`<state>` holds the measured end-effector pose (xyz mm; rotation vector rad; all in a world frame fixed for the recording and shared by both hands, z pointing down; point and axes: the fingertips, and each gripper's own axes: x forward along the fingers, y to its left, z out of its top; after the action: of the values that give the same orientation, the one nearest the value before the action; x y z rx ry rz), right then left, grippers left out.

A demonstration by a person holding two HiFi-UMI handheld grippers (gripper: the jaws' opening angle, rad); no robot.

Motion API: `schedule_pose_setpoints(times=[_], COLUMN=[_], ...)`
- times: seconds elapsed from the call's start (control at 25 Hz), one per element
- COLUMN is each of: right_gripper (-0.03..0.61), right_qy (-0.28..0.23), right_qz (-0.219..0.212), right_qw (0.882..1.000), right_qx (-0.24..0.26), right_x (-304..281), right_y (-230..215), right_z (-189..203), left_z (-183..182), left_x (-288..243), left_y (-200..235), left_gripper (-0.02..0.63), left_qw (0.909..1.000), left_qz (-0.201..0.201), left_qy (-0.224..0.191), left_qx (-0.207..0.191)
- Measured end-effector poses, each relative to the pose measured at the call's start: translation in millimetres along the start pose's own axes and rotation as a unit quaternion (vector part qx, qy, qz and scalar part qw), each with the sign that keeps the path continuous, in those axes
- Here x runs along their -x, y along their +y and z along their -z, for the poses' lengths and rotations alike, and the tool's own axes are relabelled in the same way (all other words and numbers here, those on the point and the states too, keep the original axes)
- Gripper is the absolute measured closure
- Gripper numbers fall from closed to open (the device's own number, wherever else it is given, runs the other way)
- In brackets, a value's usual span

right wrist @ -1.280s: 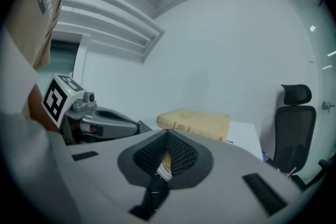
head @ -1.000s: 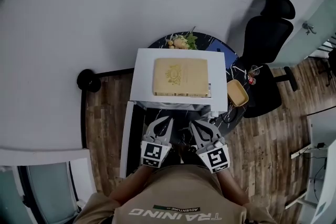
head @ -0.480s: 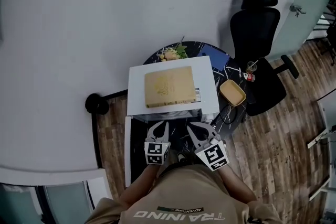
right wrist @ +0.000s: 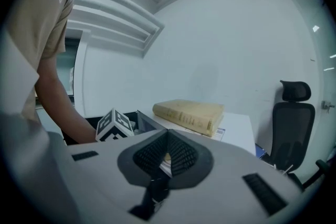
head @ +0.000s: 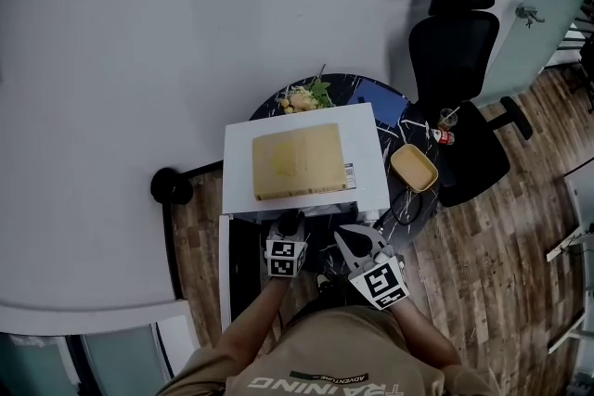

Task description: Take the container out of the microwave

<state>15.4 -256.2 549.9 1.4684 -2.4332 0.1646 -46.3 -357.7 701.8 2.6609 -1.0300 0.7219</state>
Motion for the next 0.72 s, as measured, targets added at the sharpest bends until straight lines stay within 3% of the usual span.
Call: schedule_pose_setpoints(times=[0.16, 0.72], right_gripper=[0.571, 0.571], right_qy=[0.013, 0.043], right_qz=[-0.001, -0.01], right_qw=[1.0, 0.999], right_qx=[-0.005, -0.024], right_x=[-8, -3], right_y=[-4, 8], right_z=[8, 32], left_z=[8, 39], left_x=[-24, -79], left_y=[14, 17], left_gripper=[0.583, 0.558], left_qw=[0.9995, 0.9913], left_qz=[-0.014, 0.009], left_qy=[0.018, 0.104], left_qx=[-0.025, -0.08])
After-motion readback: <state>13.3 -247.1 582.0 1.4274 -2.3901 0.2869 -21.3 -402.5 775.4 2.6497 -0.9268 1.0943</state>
